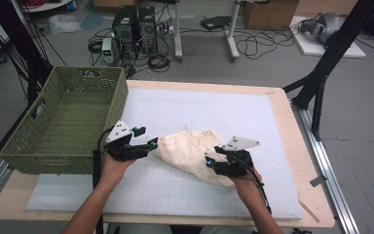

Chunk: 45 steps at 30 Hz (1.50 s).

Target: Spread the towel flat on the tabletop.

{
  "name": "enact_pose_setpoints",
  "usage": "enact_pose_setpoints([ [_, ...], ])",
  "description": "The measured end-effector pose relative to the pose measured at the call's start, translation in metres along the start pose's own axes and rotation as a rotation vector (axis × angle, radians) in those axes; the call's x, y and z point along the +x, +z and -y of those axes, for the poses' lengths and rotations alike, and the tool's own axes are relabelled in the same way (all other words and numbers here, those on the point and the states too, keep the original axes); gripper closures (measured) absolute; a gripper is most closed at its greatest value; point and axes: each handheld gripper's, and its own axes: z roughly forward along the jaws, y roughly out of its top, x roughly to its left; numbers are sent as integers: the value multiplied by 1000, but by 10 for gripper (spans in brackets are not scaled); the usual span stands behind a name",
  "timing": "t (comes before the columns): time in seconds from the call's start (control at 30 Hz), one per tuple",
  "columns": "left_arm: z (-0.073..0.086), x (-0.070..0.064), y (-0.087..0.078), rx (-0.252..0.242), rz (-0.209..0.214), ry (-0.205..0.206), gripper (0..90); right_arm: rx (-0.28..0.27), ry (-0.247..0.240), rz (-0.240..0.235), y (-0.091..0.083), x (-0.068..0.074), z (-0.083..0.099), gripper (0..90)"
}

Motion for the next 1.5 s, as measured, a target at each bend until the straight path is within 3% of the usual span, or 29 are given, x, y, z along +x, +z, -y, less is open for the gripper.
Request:
enact_pose_setpoints([
  [0.1, 0, 1, -1, -2, 1, -2, 347, -2, 13, -19, 18, -3, -7, 458],
  [0.13, 0, 2, -1, -1, 0, -2, 346, 20, 35, -24, 34, -6, -13, 436],
  [0.3, 0, 2, -2, -4, -1, -9, 345, 70, 94, -49, 62, -13, -15, 425],
  [0.33, 0, 3, -2, -3, -1, -11, 345, 85, 113, -71, 68, -16, -13, 516],
  [0.37, 0, 3, -2, -3, -1, -11, 345, 85, 113, -71, 68, -16, -13, 516],
  [0.4, 0, 3, -2, -5, -3, -12, 345, 94, 121, -116, 69, -15, -11, 689],
  [0.43, 0, 4, -2, -5, -3, -13, 345, 94, 121, -116, 69, -15, -11, 689],
  [0.47, 0, 4, -3, -8, -3, -11, 354, 97, 57, -134, 68, -10, -13, 873],
  [0.5, 0, 4, -3, -8, -3, -11, 359, 97, 57, -134, 68, -10, -13, 873],
  [0.53, 0, 5, -3, -10, -4, -10, 360, 89, -5, -141, 64, -1, -15, 877],
  [0.57, 0, 5, -3, -10, -4, -10, 360, 89, -5, -141, 64, -1, -15, 877],
  [0.6, 0, 5, -3, -9, -5, -9, 363, 79, -50, -155, 60, 8, -15, 876],
  [0.77, 0, 5, -4, -13, -8, -1, 409, 53, -112, -206, 49, 25, -13, 876],
  [0.8, -1, 5, -5, -18, -13, 6, 417, 48, -126, -262, 46, 34, -12, 877],
  [0.83, -1, 5, -5, -18, -13, 6, 421, 48, -126, -262, 46, 34, -12, 877],
  [0.87, -1, 4, -5, -17, -11, 5, 422, 41, -154, -328, 45, 44, -11, 876],
  [0.93, -1, 4, -4, -16, -12, 3, 421, 46, -165, -354, 45, 49, -11, 876],
  [1.0, 0, 5, -5, -13, -12, -5, 421, 72, -220, -436, 48, 69, -9, 873],
  [1.1, 0, 6, -4, -8, -9, -8, 412, 96, -253, -469, 50, 78, -6, 867],
  [1.13, 1, 6, -4, 0, -4, -11, 407, 123, -271, -493, 49, 85, -3, 814],
  [1.23, 2, 6, -2, 13, -2, -11, 399, 134, -278, -477, 46, 85, -2, 709],
  [1.27, 2, 5, 0, 26, -2, -4, 387, 103, -235, -443, 38, 76, -2, 649],
  [1.3, 2, 5, 0, 26, -2, -4, 385, 103, -235, -443, 38, 76, -2, 649],
  [1.33, 3, 5, 2, 33, 1, -5, 378, 58, -184, -386, 27, 60, -4, 594],
  [1.37, 3, 5, 3, 37, 1, -5, 378, 58, -184, -386, 27, 60, -4, 594],
  [1.4, 3, 5, 5, 42, 5, -6, 372, 16, -137, -316, 15, 41, -3, 542],
  [1.43, 4, 4, 6, 45, 4, -7, 372, 16, -137, -316, 15, 41, -3, 542],
  [1.47, 4, 4, 7, 50, 5, -6, 362, -8, -88, -235, 4, 23, 1, 503],
  [1.5, 4, 4, 9, 48, 6, -9, 362, -8, -88, -235, 4, 23, 1, 503],
])
